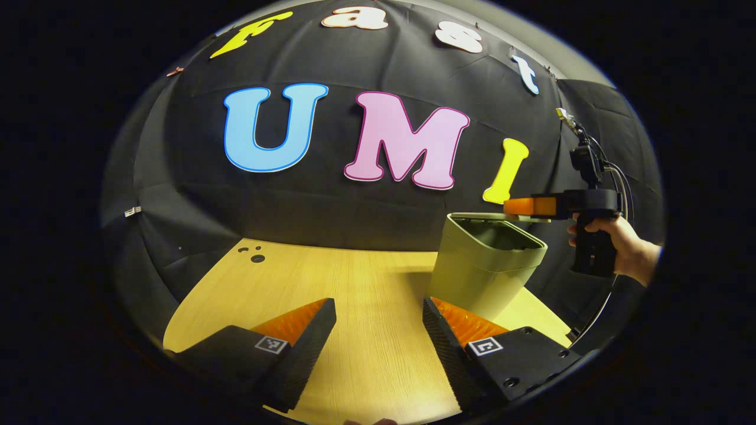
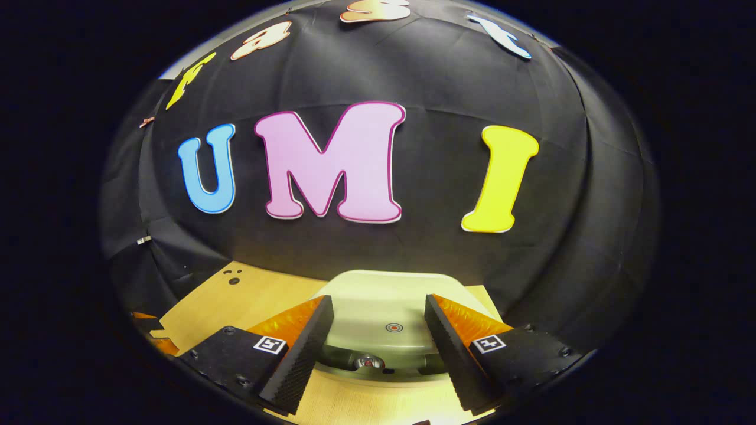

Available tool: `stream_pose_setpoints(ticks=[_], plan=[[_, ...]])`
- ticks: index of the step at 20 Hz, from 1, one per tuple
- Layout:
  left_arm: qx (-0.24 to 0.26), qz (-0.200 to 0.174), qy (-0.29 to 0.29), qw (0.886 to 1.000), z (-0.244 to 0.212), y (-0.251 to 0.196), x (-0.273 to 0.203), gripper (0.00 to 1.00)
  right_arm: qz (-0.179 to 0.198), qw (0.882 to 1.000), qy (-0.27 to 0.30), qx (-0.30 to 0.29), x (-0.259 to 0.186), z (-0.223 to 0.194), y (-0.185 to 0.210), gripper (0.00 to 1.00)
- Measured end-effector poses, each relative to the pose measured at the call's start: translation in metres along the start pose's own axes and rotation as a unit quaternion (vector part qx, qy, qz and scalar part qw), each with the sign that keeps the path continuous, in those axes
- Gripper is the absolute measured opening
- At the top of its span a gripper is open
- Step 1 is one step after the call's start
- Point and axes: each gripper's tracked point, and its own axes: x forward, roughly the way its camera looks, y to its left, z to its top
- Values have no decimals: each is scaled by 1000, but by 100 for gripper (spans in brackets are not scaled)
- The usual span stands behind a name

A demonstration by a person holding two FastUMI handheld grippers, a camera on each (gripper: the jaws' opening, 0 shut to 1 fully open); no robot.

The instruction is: Press the lid of the desktop garbage bin to open it, pick up the crumpled paper on the desktop and throw it into the bin, then pick up the pop can on the desktop and drop it into the bin, and finally close the garbage bin lid.

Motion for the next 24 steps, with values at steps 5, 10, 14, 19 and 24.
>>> stream_pose_setpoints(ticks=[5, 10, 14, 19, 24], plan=[[2, 0, 1, 1000, 2, -1, 3, 95, 1, 1000, 28, 2, 4, -31, 0, 98], [3, -1, 2, 1000, 0, -3, 3, 95, -1, 1000, 19, 19, 8, -33, -2, 99], [2, -3, 2, 1000, 0, -6, 2, 95, -4, 1000, -12, 19, 9, -33, -2, 99], [1, -2, 1, 1000, -1, -5, -1, 95, -14, 1000, 9, 25, 10, -45, 0, 99], [-9, 2, -2, 1000, -1, -3, -3, 95, -15, 999, -32, 39, 6, -33, 0, 99]])
